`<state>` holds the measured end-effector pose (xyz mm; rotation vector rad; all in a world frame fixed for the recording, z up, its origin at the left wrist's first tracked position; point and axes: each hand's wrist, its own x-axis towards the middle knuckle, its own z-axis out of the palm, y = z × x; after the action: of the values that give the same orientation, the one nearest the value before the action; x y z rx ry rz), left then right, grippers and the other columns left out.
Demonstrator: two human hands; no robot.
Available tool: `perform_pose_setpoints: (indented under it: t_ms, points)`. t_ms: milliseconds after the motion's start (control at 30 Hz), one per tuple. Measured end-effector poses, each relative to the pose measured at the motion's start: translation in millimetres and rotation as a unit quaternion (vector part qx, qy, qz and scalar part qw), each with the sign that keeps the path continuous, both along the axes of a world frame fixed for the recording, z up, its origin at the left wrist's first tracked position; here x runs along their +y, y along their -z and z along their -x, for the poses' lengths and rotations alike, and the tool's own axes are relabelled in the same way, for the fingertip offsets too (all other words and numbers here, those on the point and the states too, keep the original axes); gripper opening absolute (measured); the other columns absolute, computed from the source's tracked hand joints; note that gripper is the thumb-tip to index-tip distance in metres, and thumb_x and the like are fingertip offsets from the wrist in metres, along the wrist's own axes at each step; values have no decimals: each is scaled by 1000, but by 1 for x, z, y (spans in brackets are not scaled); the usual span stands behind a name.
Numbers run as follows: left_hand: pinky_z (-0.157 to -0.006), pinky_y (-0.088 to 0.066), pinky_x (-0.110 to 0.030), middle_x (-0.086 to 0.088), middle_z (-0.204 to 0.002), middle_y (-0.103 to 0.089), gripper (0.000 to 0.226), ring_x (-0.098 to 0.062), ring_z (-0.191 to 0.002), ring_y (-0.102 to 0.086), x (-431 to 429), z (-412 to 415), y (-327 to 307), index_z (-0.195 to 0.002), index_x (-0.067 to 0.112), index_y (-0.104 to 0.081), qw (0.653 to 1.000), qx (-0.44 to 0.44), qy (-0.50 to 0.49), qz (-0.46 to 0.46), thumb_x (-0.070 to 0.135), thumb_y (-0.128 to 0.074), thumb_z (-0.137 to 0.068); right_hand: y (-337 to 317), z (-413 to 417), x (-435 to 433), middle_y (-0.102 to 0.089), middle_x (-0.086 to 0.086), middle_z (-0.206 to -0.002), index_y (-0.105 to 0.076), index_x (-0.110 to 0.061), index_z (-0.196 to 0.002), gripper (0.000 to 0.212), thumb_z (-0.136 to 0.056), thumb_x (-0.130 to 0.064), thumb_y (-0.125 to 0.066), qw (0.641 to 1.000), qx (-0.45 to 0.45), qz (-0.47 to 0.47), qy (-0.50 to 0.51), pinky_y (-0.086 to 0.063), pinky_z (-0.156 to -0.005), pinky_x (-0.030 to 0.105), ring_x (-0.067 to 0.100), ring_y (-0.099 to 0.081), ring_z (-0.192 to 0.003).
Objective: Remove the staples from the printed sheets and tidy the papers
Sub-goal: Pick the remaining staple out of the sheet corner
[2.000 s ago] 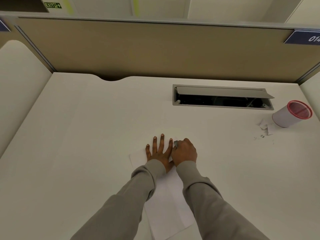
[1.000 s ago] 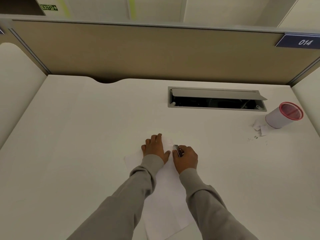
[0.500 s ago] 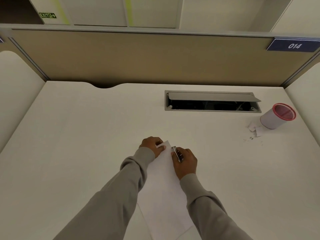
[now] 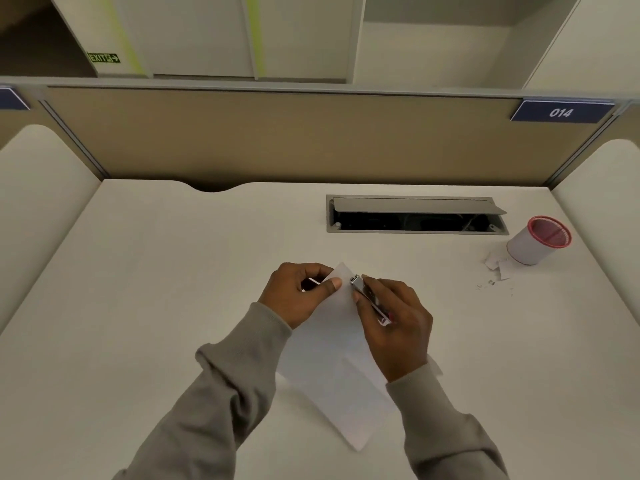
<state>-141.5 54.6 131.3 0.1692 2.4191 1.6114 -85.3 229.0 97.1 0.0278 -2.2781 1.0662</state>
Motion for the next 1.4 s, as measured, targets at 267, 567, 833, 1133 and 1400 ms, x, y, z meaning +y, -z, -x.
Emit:
perform_pose_setpoints:
  t_ms: [267,567,833,1133,1400]
  points:
    - [-73,-59,-26,12,-89,-75,18,-13,-79,-69,-3,-22,-60,-97,26,-78,997,77,-16,-16,38,-65,-92,-65,-17,-8,-71,13,-98,-74,-2,-107,30,-81,-17,-76,994,88,-63,12,-56,-72,28,25,-63,-83]
    - [-74,-57,-20,18,-94,-73,25,-8,-84,-68,-4,-43,-92,-97,38,-72,988,151,-32,-30,52,-59,-81,-102,-31,-24,-72,13,-95,-75,-2,-104,29,-80,-19,-76,990,120,-65,19,-53,-70,25,25,-64,-79]
    - [-72,-56,-13,20,-95,-71,25,-2,-89,-67,-9,-58,-106,-104,33,-72,977,198,-44,-62,44,-63,-83,-122,-43,-30,-72,11,-97,-74,0,-106,25,-85,-14,-74,990,135,-33,-10,-60,-71,33,24,-68,-82]
    - [-69,-61,-24,10,-96,-76,23,-13,-87,-71,-14,-71,-109,-106,22,-76,965,245,-61,-77,34,-69,-88,-136,-51,-35,-72,0,-95,-74,-8,-112,28,-85,-18,-74,986,47,138,-84,-59,-70,29,16,-69,-83]
    - [-64,-59,-20,14,-93,-74,19,-10,-85,-69,-18,-82,-110,-102,25,-75,962,251,-77,-78,34,-67,-87,-137,-55,-30,-72,1,-98,-73,-8,-111,28,-86,-20,-74,988,54,131,-66,-61,-72,33,15,-69,-85]
